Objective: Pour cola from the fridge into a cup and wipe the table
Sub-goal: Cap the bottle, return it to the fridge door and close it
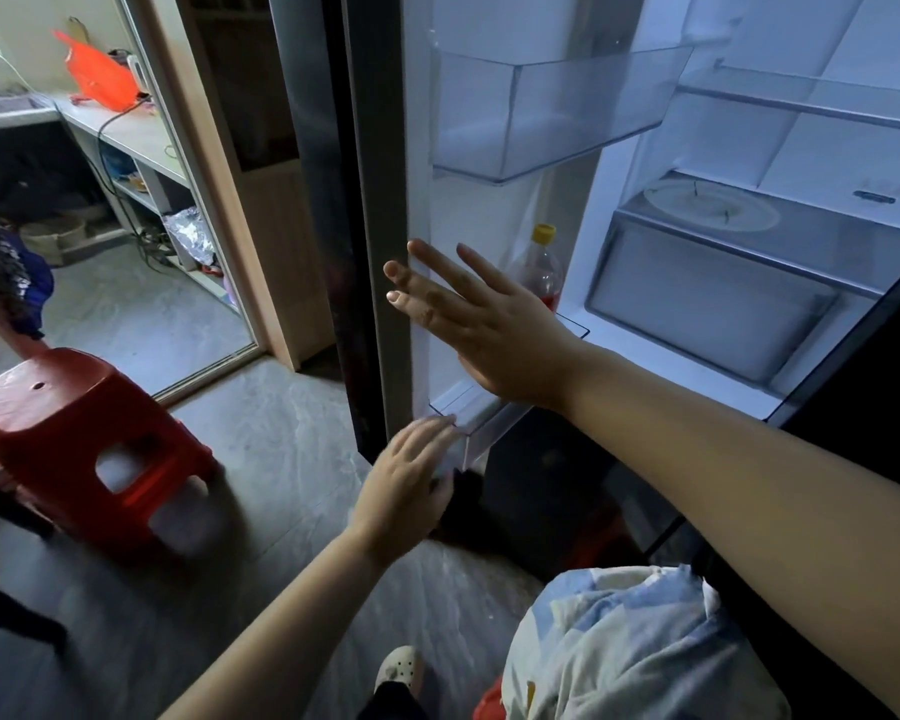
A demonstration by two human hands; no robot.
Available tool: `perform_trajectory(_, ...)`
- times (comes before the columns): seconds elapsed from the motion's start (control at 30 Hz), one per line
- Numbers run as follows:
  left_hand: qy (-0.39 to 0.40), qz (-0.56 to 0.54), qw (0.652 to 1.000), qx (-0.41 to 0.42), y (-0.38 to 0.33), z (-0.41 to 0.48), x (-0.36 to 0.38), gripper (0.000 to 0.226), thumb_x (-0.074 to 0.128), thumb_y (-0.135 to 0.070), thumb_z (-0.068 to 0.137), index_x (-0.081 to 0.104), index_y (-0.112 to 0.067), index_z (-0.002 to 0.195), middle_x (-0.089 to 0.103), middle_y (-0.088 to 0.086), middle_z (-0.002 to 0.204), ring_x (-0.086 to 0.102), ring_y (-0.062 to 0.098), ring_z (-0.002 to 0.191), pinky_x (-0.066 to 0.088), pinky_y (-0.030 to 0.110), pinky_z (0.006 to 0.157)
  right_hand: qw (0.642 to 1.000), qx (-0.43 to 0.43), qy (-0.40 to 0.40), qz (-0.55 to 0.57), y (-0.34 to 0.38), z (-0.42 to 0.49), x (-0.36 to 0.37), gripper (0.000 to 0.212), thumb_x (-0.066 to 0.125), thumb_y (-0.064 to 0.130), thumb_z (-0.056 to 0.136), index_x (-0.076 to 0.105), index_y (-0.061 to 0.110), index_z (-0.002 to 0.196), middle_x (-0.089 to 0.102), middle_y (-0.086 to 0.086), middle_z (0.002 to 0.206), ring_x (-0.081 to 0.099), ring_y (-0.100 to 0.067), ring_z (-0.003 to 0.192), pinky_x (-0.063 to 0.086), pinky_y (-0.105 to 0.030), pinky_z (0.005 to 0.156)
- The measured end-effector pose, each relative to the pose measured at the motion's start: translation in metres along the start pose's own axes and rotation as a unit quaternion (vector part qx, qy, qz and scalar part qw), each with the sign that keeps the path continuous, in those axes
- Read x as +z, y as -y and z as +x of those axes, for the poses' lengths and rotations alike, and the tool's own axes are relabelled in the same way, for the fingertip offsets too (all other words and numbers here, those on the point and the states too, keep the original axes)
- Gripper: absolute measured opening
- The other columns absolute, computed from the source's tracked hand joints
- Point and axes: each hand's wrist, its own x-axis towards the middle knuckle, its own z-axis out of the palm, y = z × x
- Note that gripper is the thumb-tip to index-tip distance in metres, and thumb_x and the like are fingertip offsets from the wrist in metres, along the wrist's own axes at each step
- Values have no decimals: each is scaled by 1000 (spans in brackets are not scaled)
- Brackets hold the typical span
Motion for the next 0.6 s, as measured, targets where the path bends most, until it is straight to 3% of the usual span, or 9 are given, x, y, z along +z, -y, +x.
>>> perform_trajectory(0.07, -88, 24, 996, -14, 14, -13, -14, 49, 56, -20, 88, 48, -15, 136, 46, 7, 143, 40, 21, 135, 42, 47, 107, 1000, 4, -3, 6, 0, -8, -4, 59, 40, 9, 90, 27, 13, 148, 16, -11, 158, 7, -33, 146, 10, -49, 119)
perform_trajectory(0.17, -125, 81, 989, -25, 22, -8, -32, 65, 51, -29, 87, 32, -12, 147, 23, 7, 156, 18, 22, 147, 23, 40, 118, 1000, 16, -6, 20, 0, -22, -9, 61, 46, 9, 88, 28, 12, 147, 17, -11, 158, 6, -32, 146, 9, -49, 119)
perform_trajectory(0.27, -99, 120, 988, 9, 20, 8, -42, 74, 47, -33, 88, 16, -10, 152, 8, 3, 160, 0, 18, 150, 11, 39, 121, 999, 26, -17, 32, 0, -39, -12, 62, 51, 8, 87, 31, 12, 146, 18, -11, 157, 7, -33, 146, 11, -49, 119)
perform_trajectory(0.47, -61, 148, 986, 56, 2, 29, -40, 79, 45, -35, 90, 1, -21, 154, -2, 1, 162, -5, 21, 150, -2, 33, 122, 998, 50, -38, 10, -10, -90, -20, 66, 56, 7, 86, 29, 14, 146, 17, -6, 156, 9, -31, 145, 14, -46, 119)
perform_trajectory(0.6, -44, 140, 984, 104, -15, 37, -26, 76, 44, -36, 93, 3, -18, 154, -11, -7, 162, -7, 21, 150, -3, 35, 122, 994, 94, -48, -3, -14, -133, -27, 51, 38, 14, 93, 34, 13, 144, 24, -7, 153, 18, -34, 144, 18, -45, 118)
